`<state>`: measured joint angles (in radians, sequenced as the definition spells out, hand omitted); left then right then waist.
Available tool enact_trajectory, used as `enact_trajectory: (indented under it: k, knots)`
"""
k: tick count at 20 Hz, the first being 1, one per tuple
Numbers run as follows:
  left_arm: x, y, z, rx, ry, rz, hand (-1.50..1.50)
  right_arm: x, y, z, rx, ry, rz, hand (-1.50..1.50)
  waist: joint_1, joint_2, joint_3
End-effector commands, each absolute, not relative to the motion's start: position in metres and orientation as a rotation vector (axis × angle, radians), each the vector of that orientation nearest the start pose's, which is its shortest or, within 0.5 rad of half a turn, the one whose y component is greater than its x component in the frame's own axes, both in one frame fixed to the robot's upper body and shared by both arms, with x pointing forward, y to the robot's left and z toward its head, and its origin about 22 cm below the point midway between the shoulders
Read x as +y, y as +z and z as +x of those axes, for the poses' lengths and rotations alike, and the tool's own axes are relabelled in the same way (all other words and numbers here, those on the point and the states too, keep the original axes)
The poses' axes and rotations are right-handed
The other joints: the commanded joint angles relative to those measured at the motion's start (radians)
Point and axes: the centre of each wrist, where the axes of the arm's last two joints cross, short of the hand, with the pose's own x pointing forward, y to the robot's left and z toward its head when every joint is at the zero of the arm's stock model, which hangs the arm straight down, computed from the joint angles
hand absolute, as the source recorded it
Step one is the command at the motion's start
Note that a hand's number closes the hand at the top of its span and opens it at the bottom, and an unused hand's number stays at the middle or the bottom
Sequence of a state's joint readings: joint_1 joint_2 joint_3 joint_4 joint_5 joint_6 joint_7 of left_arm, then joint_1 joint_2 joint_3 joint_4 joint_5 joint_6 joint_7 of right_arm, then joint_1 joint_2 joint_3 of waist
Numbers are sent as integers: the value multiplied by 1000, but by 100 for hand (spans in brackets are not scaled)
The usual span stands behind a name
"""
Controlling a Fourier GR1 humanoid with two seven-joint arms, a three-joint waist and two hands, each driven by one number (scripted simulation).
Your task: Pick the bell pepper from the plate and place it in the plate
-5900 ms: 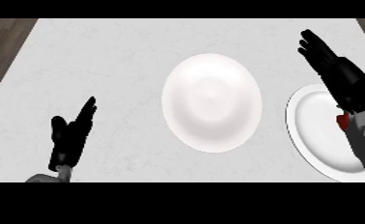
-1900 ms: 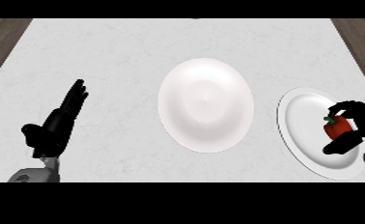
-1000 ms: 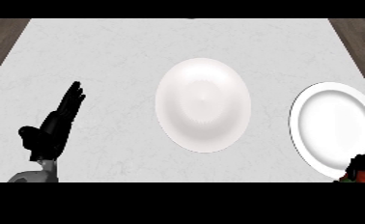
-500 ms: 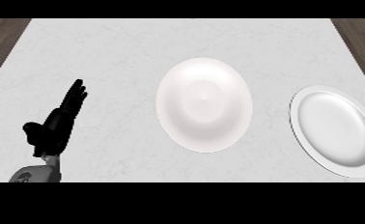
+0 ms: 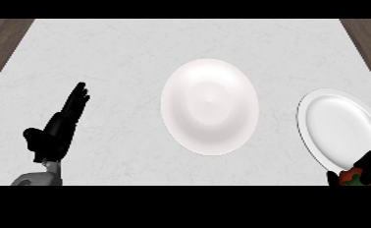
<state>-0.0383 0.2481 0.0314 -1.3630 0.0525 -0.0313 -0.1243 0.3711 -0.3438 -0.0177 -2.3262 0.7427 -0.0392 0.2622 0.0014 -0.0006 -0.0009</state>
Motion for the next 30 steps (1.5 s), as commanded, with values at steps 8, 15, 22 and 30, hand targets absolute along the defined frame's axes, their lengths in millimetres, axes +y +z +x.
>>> enact_trajectory:
  k: [8,15,22,30]
  knots:
    - [290,-17,268,-1497,-148,156,0,-190,150,209,-1598,726,-1003,150,10,3,0]
    - [307,-21,252,-1534,-159,146,0,-128,132,237,-1619,733,-931,150,5,1,1]
    - [292,-32,258,-1515,-146,146,0,-90,95,300,-1602,706,-910,150,11,4,1]
    - [279,-12,254,-1535,-144,135,0,-72,74,332,-1476,423,-869,-150,26,5,1]
